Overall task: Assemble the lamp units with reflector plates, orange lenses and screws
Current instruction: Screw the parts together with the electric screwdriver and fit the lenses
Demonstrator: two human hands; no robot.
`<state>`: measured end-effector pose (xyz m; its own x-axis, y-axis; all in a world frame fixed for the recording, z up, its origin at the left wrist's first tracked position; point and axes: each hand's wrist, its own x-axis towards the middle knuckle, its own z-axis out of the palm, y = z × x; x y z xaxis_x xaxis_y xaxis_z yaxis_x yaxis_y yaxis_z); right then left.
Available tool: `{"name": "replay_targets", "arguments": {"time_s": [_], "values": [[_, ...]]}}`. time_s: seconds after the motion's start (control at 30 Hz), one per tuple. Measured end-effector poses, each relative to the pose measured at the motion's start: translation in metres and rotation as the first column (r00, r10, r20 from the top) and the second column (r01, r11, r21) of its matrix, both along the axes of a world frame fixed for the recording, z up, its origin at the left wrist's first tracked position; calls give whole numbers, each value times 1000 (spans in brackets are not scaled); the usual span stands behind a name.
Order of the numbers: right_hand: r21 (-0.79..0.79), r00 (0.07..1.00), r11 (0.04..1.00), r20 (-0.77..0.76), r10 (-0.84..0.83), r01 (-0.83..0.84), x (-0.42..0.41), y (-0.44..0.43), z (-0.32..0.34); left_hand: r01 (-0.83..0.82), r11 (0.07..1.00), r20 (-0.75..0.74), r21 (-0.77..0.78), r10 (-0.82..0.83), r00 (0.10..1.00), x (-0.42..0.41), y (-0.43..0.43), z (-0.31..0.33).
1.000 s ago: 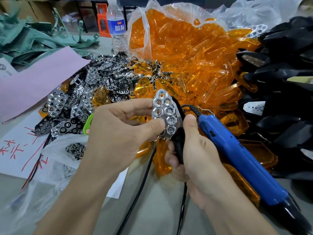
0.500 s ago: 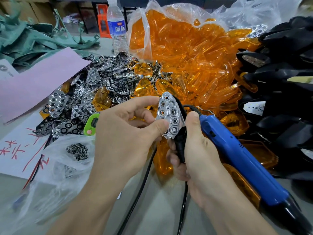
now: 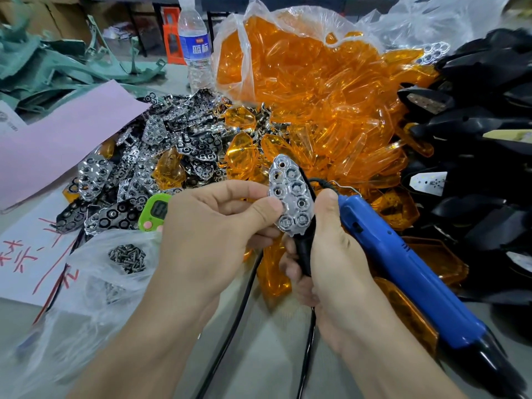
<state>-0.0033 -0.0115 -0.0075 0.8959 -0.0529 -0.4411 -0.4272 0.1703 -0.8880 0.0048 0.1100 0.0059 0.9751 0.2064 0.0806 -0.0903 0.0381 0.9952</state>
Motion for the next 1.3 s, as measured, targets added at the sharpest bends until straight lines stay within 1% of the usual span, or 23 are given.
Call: {"name": "replay_targets", "arguments": {"time_s": [0.07,0.17,0.33,0.4,0.47,0.53,0.6,0.67,0.7,0.77,0.83,0.97,1.1,1.3], "values": [[29,1000,1000,21,3,-4,-1,0,2,-23,999,9,39,22,1000,0,0,-1],[-5,996,1000,92,7,-6,-2,-3,-1,-75,989,25,129,73,997,1,0,-2],[-28,996,1000,89,9,-6,-3,-2,-1,-116,950,23,290,114,993,3,2,-7],[-29,996,1000,94,13,-10,-3,-1,-1,-135,938,35,319,131,991,3,3,-8],[-42,997,999,71,38,-35,-3,-1,-1,-125,946,32,300,121,992,3,4,-9],[-51,997,996,40,72,-70,-2,0,-1,-61,956,19,287,58,998,4,5,-8],[-61,995,995,50,88,-85,-1,0,-1,88,965,11,249,-93,996,5,5,-8],[-100,991,990,86,104,-95,-1,1,-2,259,949,29,177,-268,963,6,4,-6],[-132,987,986,106,118,-103,-1,1,-4,295,943,41,157,-304,952,6,4,-5],[-208,978,969,133,162,-132,0,1,-7,296,948,64,116,-304,950,6,6,-7],[-253,972,959,159,175,-131,-1,1,-8,260,961,94,97,-269,959,6,6,-8],[-265,970,961,205,132,-75,-1,1,-11,215,972,140,93,-226,964,3,2,-7],[-287,958,956,255,133,-56,-2,4,-15,219,975,182,41,-223,958,2,4,-5],[-292,936,953,306,173,-81,-1,4,-20,204,979,194,14,-202,960,2,6,-4]]}}
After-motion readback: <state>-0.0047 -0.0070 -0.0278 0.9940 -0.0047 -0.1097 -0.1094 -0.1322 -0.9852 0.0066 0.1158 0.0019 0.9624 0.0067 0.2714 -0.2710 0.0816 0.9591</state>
